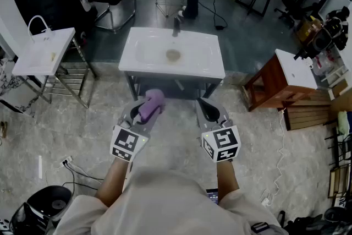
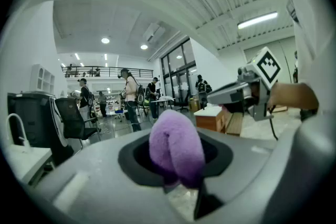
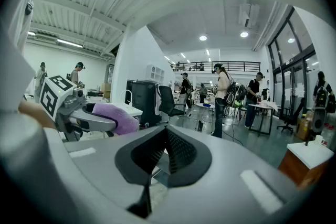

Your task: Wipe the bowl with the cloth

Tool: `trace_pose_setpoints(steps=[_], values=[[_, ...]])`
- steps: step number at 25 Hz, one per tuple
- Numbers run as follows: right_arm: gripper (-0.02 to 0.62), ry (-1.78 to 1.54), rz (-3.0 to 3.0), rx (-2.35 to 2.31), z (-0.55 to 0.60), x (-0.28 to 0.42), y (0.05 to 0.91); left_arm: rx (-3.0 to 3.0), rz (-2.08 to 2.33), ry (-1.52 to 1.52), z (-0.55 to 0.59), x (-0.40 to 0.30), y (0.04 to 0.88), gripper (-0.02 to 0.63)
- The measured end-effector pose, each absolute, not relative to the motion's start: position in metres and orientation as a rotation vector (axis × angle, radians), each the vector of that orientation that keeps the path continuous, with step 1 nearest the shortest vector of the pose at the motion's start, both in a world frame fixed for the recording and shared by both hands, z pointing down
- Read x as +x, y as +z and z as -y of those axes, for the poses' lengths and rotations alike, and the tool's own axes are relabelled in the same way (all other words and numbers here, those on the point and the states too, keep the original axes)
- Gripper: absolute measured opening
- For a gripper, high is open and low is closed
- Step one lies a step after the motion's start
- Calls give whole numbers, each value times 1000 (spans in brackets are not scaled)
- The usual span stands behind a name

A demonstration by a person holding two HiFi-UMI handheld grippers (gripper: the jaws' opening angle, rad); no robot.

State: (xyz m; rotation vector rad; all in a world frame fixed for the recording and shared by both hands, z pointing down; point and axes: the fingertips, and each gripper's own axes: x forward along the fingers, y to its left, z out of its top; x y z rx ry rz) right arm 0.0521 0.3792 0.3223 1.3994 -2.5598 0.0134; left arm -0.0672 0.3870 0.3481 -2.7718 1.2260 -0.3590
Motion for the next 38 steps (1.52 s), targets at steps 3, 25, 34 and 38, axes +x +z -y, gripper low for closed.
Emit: trace_pose_setpoints(steps=[3, 25, 34, 38], values=[[3, 10, 2564, 1395, -377, 59, 323, -2759, -1226, -363, -385, -60, 347, 123], [5, 131, 2655, 1317, -395, 143, 340, -2691, -1325, -404, -407, 10, 356, 123], [4, 131, 2667, 1261, -387, 149, 351, -2698, -1339, -435, -404, 27, 366, 123], [5, 150, 2671, 1262, -375, 147, 353, -2708, -1325, -439, -394, 30, 368, 123]])
